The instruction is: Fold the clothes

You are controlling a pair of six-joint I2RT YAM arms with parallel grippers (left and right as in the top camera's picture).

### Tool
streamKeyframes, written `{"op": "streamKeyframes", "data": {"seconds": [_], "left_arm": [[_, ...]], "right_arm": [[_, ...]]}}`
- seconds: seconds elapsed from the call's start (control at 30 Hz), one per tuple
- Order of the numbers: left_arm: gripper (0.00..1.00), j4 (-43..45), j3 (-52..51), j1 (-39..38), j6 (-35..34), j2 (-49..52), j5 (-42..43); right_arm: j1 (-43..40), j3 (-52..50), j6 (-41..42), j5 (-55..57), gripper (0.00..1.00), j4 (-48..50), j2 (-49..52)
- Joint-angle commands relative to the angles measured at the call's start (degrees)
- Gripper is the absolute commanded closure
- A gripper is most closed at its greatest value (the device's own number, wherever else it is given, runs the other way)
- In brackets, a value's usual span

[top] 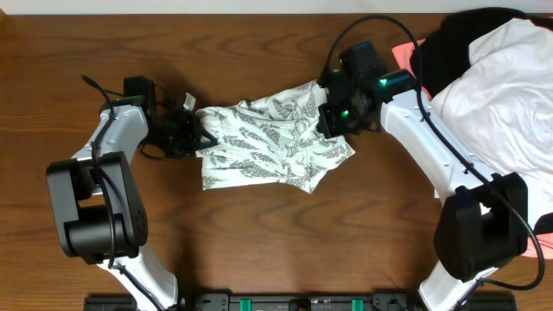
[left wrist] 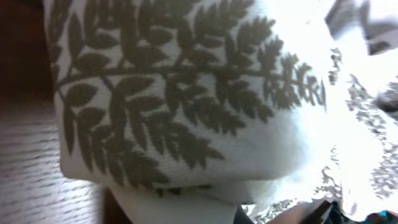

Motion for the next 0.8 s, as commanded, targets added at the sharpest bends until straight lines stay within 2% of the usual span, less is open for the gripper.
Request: {"op": "streamKeyframes", "data": {"seconds": [0.0,0.13,0.17,0.3,0.37,0.43,0.53,0.57,0.67,0.7,0.77], "left_arm": [[0.94,-1.14,-0.2,0.33,0.37,-1.6,-4.35],[0.94,-2.08,-0.2,0.33,0.39,-1.6,-6.54],[0.94,-2.05,-0.2,0.31,0.39,-1.6,-6.54],[0.94,-2.05,-0.2,0.33,0.52,-1.6,-6.62],[0.94,-2.08,-0.2,0.33,0.57,-1.6,-6.64],[0.94,-2.08,-0.2,0.31,0.57,-1.6,-6.64],[0.94,-2.1,-0.2,0.33,0.57,-1.6,-6.64],[0.94,-2.1,-0.2,0.33,0.57,-1.6,-6.64],[0.94,-2.12,-0.2,0.33,0.57,-1.6,-6.64],[0.94,-2.12,-0.2,0.33,0.57,-1.6,-6.64],[0.94,-2.12,-0.2,0.33,0.57,-1.6,-6.67]], "right_arm": [[-1.07,0.07,1.49,3.96,0.99,-0.94,0.07],[-1.84,-0.35,3.43,8.37,0.96,-2.38,0.07],[-2.01,-0.63,3.48,8.63,0.87,-2.36,0.07],[-2.19,-1.57,3.72,11.3,0.78,-2.43,0.07],[-2.19,-1.57,4.42,13.88,0.62,-2.86,0.07],[-2.19,-1.57,4.57,15.89,0.59,-3.13,0.07],[-2.19,-1.57,4.55,16.17,0.62,-2.99,0.07],[-2.19,-1.57,4.52,15.76,0.67,-2.67,0.07],[-1.68,-1.57,2.23,9.09,0.94,-0.59,0.04],[-1.42,-1.57,0.5,4.74,0.99,0.31,0.04],[-0.37,-1.57,-1.6,-3.78,0.99,2.51,0.04]]}}
